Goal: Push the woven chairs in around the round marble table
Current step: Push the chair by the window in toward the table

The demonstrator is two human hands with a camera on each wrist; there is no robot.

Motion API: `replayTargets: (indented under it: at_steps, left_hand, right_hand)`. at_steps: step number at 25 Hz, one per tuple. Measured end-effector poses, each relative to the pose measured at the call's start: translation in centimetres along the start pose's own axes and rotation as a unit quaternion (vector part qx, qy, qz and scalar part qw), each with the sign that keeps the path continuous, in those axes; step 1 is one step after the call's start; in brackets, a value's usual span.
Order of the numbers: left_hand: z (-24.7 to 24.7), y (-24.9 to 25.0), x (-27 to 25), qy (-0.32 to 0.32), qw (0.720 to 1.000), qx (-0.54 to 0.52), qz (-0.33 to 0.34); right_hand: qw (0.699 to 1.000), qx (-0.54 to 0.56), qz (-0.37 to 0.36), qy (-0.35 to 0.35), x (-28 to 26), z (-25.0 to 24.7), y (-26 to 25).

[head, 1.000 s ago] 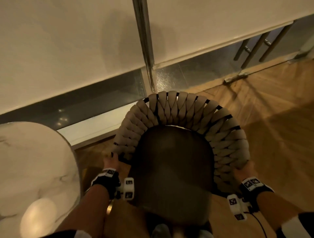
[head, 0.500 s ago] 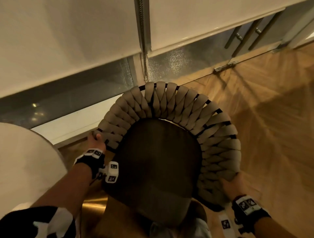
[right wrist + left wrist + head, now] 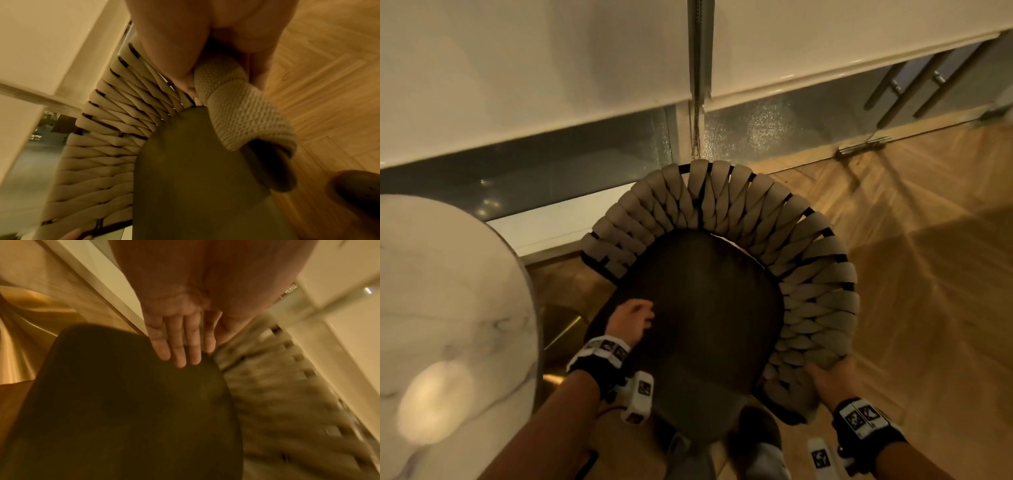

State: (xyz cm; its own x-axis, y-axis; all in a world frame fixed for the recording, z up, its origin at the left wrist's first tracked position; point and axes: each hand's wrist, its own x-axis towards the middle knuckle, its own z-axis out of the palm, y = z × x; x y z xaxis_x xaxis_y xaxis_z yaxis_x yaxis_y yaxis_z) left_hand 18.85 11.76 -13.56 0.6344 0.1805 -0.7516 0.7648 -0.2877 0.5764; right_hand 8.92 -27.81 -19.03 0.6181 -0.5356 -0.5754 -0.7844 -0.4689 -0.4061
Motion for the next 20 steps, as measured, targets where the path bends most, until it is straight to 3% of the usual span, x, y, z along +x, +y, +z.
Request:
replayTargets:
  at_steps: [2,4,5,7,8,9,10,12,14,16,17,20]
  left_hand:
    - [5.7,-2.0,-3.8,-0.026,0.997,0.077,0.005]
    - [12.0,-3.3,-7.8,-0.064,0.986,0.143,0.051]
    - [15.0,-3.2,-9.9,-0.089,0.982,0.155,0.067]
    - [20.4,-2.5,-13.0,-0.166,0.977,0.122,0.059]
    - [23.0,-2.1,-14.0,-0.206,0.972,0.108,0.043]
    - [25.3,-1.8,-14.7,-0.237,0.964,0.12,0.029]
    - [27.2,-1.8,-14.9,-0.246,0.956,0.156,0.021]
    - [29.6,-1.9,-14.7,-0.209,0.951,0.227,0.02]
    - [30.5,-2.2,-14.1,-0.14,0.956,0.254,0.04]
    - [30.7,-2.5,-13.8,-0.116,0.954,0.265,0.078]
    - [30.6,-2.5,-13.9,-0.117,0.953,0.266,0.085]
    - [29.2,-2.7,-14.1,-0.124,0.951,0.27,0.087]
  right_hand:
    - [0.995,0.072,0.057,-0.037,0.0,-1.9,-0.5]
    - [0.998,0.061,0.016,-0.022,1.0,-4.8,-2.0]
    - [0.999,0.045,-0.007,-0.007,1.9,-6.4,-3.2]
    - [0.987,-0.038,-0.154,0.04,3.2,-9.3,-7.3]
    - [0.959,-0.126,-0.249,0.039,4.2,-9.9,-8.7]
    - [0.907,-0.258,-0.331,0.013,4.9,-10.4,-10.3]
    - [0.834,-0.392,-0.386,-0.035,5.6,-10.7,-11.3]
    - [0.681,-0.601,-0.408,-0.095,6.1,-11.0,-12.0]
    - [0.583,-0.683,-0.426,-0.11,6.7,-11.2,-11.7]
    - [0.525,-0.727,-0.423,-0.131,7.1,-11.1,-11.0]
    - [0.51,-0.74,-0.417,-0.135,7.1,-11.2,-10.9]
    - [0.501,-0.73,-0.457,-0.087,6.3,-11.1,-10.5]
